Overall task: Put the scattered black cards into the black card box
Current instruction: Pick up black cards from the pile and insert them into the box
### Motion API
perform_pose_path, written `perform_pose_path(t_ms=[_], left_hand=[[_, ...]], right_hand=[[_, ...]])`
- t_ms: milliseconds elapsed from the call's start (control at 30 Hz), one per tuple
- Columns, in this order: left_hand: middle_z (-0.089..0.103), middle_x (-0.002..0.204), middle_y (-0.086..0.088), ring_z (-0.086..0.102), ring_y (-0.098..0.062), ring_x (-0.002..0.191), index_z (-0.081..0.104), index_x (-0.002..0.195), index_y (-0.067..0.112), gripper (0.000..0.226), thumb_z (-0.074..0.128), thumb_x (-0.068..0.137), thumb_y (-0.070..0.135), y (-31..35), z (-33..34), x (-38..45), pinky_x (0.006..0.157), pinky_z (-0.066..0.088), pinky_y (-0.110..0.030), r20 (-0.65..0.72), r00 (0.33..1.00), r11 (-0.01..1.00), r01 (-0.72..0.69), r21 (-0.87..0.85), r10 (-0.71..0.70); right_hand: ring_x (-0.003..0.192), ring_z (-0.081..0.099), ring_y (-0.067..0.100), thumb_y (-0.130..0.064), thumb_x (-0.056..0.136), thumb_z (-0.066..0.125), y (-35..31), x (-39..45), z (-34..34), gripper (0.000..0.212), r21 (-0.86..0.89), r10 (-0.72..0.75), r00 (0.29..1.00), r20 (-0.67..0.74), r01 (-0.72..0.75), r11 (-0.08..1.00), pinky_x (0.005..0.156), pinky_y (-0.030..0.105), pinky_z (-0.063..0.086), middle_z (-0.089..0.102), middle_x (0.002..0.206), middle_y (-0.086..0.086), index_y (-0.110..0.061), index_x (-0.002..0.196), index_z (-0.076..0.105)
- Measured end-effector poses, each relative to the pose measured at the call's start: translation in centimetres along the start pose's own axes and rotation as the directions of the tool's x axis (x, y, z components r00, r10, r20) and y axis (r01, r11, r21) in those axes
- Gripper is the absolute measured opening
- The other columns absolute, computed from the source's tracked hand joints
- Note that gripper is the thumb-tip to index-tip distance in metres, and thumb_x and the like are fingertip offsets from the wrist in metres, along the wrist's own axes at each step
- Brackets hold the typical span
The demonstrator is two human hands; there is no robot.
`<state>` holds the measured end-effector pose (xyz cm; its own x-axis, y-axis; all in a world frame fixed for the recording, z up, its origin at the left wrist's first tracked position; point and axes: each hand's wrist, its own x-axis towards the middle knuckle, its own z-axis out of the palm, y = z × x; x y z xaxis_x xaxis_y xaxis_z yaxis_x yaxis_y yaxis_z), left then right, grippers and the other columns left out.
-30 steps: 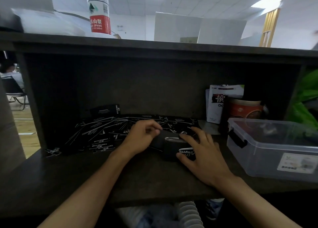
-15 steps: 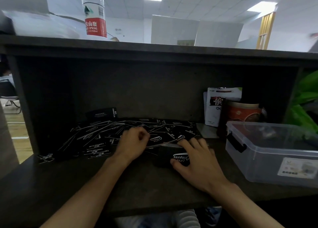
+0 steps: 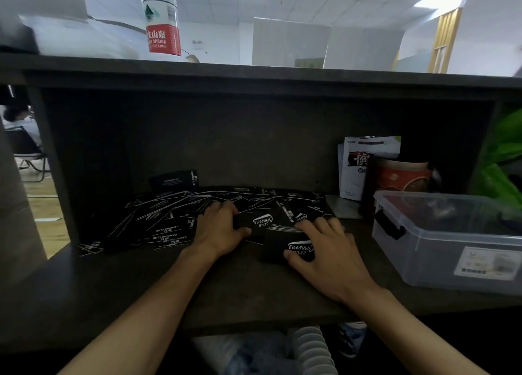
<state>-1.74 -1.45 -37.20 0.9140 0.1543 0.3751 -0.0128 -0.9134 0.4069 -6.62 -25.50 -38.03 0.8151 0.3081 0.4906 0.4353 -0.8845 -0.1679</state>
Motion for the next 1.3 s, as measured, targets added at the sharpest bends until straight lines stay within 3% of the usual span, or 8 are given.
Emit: perform_pose_path(t_ms=[100, 200, 333, 567, 633, 733, 833, 1300], left_hand=[[0.068, 0.091, 0.006, 0.065, -0.008, 0.086, 0.056, 0.091, 0.027, 0.017, 0.072, 0.086, 0.022, 1.0, -1.1, -0.3, 0.073, 0.05, -0.024, -0.016, 1.0, 0.898, -0.008, -0.439, 0.001], [0.072, 0.082, 0.006, 0.068, -0.003, 0.081, 0.065, 0.09, 0.024, 0.012, 0.069, 0.088, 0.013, 2.3, -2.1, -1.0, 0.073, 0.049, -0.021, 0.023, 0.984, 0.771, -0.125, -0.624, 0.178], [0.074, 0.092, 0.008, 0.068, -0.003, 0.09, 0.07, 0.093, 0.023, 0.009, 0.067, 0.09, 0.015, 3.2, -3.0, -1.7, 0.084, 0.049, -0.026, 0.164, 0.935, 0.684, -0.103, -0.722, 0.315], [0.071, 0.091, 0.015, 0.066, 0.004, 0.079, 0.074, 0.092, 0.03, 0.014, 0.061, 0.093, 0.026, 3.0, -3.0, -1.6, 0.068, 0.046, -0.019, 0.381, 0.872, 0.72, 0.05, -0.692, 0.306], [0.073, 0.089, 0.005, 0.069, -0.004, 0.079, 0.073, 0.091, 0.027, 0.016, 0.057, 0.096, 0.026, 2.7, -2.5, -1.2, 0.07, 0.051, -0.021, 0.266, 0.948, 0.77, 0.036, -0.637, 0.176], [0.068, 0.1, 0.001, 0.064, -0.014, 0.091, 0.067, 0.1, 0.026, 0.015, 0.058, 0.095, 0.037, 1.0, -1.7, -0.6, 0.082, 0.054, -0.035, -0.019, 1.0, 0.986, 0.007, -0.164, -0.011], [0.055, 0.124, -0.006, 0.053, -0.024, 0.116, 0.063, 0.118, 0.024, 0.044, 0.059, 0.088, 0.056, -0.2, -1.1, -0.4, 0.098, 0.045, -0.041, 0.034, 0.998, 0.987, 0.051, 0.154, -0.056], [0.043, 0.138, -0.007, 0.038, -0.027, 0.132, 0.055, 0.131, 0.031, 0.057, 0.063, 0.083, 0.06, 0.0, -0.7, -0.2, 0.106, 0.033, -0.043, 0.151, 0.988, 0.981, -0.024, 0.19, -0.005]], right_hand=[[0.123, 0.033, 0.012, -0.078, 0.077, 0.033, 0.0, 0.0, 0.0, 0.066, 0.012, -0.008, 1.0, 0.007, 0.008, 1.0, 0.101, 0.044, 0.04, 0.039, 0.129, -0.01, -0.042, 0.133, 0.039], [0.142, 0.017, 0.017, -0.074, 0.079, 0.044, 0.1, 0.0, 0.3, 0.061, 0.013, -0.032, 0.998, -0.047, 0.033, 0.999, 0.111, 0.049, 0.03, 0.018, 0.151, -0.006, -0.042, 0.132, 0.043], [0.145, 0.013, 0.015, -0.069, 0.083, 0.049, 0.0, -0.1, 0.4, 0.058, 0.035, -0.051, 0.997, -0.062, 0.053, 0.998, 0.114, 0.051, 0.028, 0.018, 0.154, -0.007, -0.041, 0.133, 0.039], [0.123, 0.031, 0.01, -0.073, 0.083, 0.038, -0.1, 0.1, 0.4, 0.068, 0.008, -0.071, 0.997, -0.017, 0.071, 0.997, 0.108, 0.043, 0.033, 0.037, 0.127, -0.013, -0.043, 0.143, 0.028], [0.118, 0.033, 0.01, -0.075, 0.083, 0.034, -0.1, 0.1, 0.2, 0.065, -0.02, -0.056, 0.998, -0.017, 0.056, 0.998, 0.103, 0.042, 0.035, 0.036, 0.118, -0.013, -0.043, 0.139, 0.034], [0.111, 0.035, 0.008, -0.079, 0.079, 0.029, -0.2, 0.0, -0.1, 0.066, -0.049, -0.031, 0.999, -0.033, 0.03, 0.998, 0.097, 0.041, 0.036, 0.031, 0.109, -0.014, -0.045, 0.134, 0.039], [0.111, 0.034, 0.007, -0.08, 0.08, 0.031, -0.1, 0.1, -0.1, 0.066, -0.046, -0.035, 0.999, -0.01, 0.035, 0.998, 0.097, 0.04, 0.036, 0.033, 0.111, -0.014, -0.046, 0.136, 0.038], [0.119, 0.033, 0.009, -0.079, 0.081, 0.031, -0.1, 0.1, 0.1, 0.068, -0.024, -0.032, 0.999, 0.011, 0.032, 0.999, 0.103, 0.044, 0.035, 0.04, 0.121, -0.013, -0.044, 0.14, 0.036]])
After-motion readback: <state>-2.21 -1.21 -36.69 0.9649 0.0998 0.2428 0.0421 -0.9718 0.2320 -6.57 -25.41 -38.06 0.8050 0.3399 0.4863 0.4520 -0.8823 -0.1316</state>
